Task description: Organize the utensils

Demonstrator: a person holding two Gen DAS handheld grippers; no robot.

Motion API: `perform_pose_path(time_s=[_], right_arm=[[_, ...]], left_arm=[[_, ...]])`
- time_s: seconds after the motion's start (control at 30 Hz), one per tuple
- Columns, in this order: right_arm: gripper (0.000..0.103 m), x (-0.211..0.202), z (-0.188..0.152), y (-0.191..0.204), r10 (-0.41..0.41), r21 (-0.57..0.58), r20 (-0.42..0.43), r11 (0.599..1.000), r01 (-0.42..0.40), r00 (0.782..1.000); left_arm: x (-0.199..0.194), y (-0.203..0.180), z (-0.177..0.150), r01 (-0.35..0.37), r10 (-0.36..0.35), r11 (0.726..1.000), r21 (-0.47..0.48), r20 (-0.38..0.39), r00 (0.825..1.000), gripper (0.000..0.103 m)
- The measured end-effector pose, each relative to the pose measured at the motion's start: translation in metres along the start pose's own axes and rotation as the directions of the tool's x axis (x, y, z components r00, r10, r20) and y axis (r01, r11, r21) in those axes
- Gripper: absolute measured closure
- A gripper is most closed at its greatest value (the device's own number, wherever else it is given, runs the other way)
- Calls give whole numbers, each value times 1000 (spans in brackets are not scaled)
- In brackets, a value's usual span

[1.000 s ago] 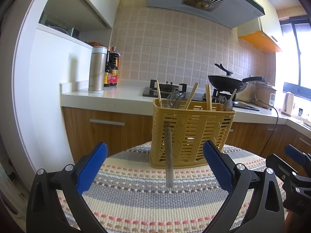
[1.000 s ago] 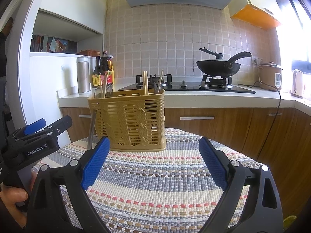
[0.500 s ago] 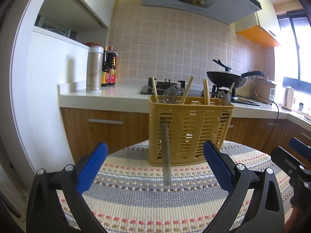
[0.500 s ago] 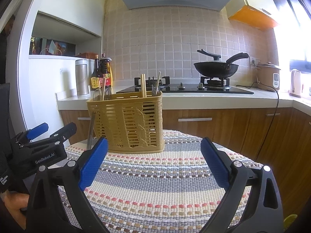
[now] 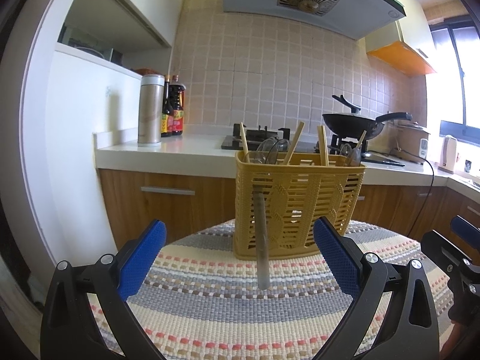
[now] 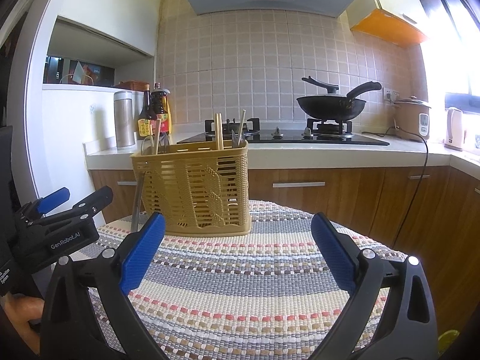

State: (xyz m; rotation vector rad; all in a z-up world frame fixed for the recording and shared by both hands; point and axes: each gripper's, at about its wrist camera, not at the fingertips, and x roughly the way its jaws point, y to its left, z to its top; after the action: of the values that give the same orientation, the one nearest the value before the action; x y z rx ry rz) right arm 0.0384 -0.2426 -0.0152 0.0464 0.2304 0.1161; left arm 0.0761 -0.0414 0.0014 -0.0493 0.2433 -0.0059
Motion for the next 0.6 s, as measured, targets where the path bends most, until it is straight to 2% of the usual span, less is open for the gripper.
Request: perform_pose_path(time_s=[0.27,0.4,0.6], right_arm=[[9,-1,0,1,-6,-5,4,1000,6,1000],[9,-1,0,2,-7,-8,3,1000,7,1000],[9,-1,0,2,-9,-8,3,1000,9,1000]], left_arm=[[-2,-2,1,11,-11,1000,9,10,1000,7],[2,-1,1,45,-45,999,-8,-22,999,7],[3,-1,-2,47,-47,999,2,-35,998,7]])
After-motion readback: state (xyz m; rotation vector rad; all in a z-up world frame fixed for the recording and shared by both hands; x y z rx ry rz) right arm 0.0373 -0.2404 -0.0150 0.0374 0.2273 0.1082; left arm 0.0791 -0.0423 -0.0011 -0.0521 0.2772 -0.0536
